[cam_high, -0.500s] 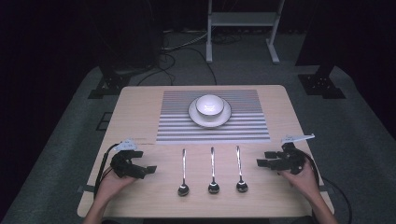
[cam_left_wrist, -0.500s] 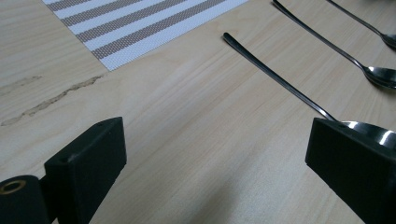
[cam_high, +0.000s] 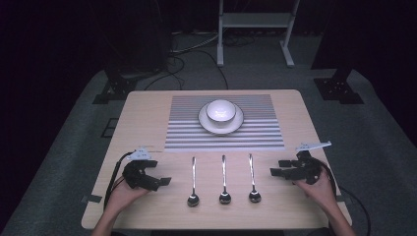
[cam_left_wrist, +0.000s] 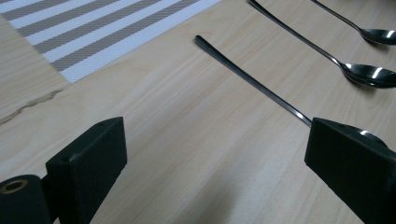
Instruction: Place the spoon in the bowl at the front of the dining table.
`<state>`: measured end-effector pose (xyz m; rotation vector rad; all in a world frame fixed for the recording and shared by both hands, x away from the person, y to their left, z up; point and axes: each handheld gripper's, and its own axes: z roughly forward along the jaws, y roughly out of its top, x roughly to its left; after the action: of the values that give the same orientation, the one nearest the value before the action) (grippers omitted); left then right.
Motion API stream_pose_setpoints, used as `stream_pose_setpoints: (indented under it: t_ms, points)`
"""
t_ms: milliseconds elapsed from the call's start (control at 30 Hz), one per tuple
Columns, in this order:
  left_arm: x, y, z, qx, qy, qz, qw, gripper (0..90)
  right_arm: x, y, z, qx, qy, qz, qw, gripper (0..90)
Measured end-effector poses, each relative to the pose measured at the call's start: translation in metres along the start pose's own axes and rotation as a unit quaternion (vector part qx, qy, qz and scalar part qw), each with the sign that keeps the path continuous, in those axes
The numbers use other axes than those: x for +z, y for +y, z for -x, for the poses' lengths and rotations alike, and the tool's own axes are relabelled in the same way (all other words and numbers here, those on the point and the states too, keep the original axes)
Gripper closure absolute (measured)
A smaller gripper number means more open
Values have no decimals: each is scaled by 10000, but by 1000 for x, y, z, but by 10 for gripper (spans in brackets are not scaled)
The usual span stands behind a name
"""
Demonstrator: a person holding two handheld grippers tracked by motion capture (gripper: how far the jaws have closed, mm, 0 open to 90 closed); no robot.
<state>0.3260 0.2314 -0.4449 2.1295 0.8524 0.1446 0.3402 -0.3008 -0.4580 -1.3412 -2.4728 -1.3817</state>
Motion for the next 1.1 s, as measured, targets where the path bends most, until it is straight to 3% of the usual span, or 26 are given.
stream_pose_setpoints:
  t_ms: [133,500,567,833,967,1067,1100]
  points:
    - [3,2,4,33,-108,-25,9999,50,1,1,-1,14,2,11,10000,300]
    - [16,12,30,372,-533,-144,9978,127,1,2,-4,-47,-10,-24,10000,298]
    - [20,14,38,519,-654,-226,9963,148,1,2,-4,-56,-9,-18,10000,299]
    - [26,17,51,738,-907,-303,9927,241,2,3,-5,-74,17,-27,10000,299]
    - [29,18,58,927,-1037,-391,9895,325,3,3,-6,-80,30,-42,10000,299]
    - [31,18,60,940,-1150,-407,9881,396,4,3,-8,-103,35,-79,9999,299]
    - [32,18,62,1024,-1220,-460,9862,428,4,3,-8,-117,41,-74,9999,299]
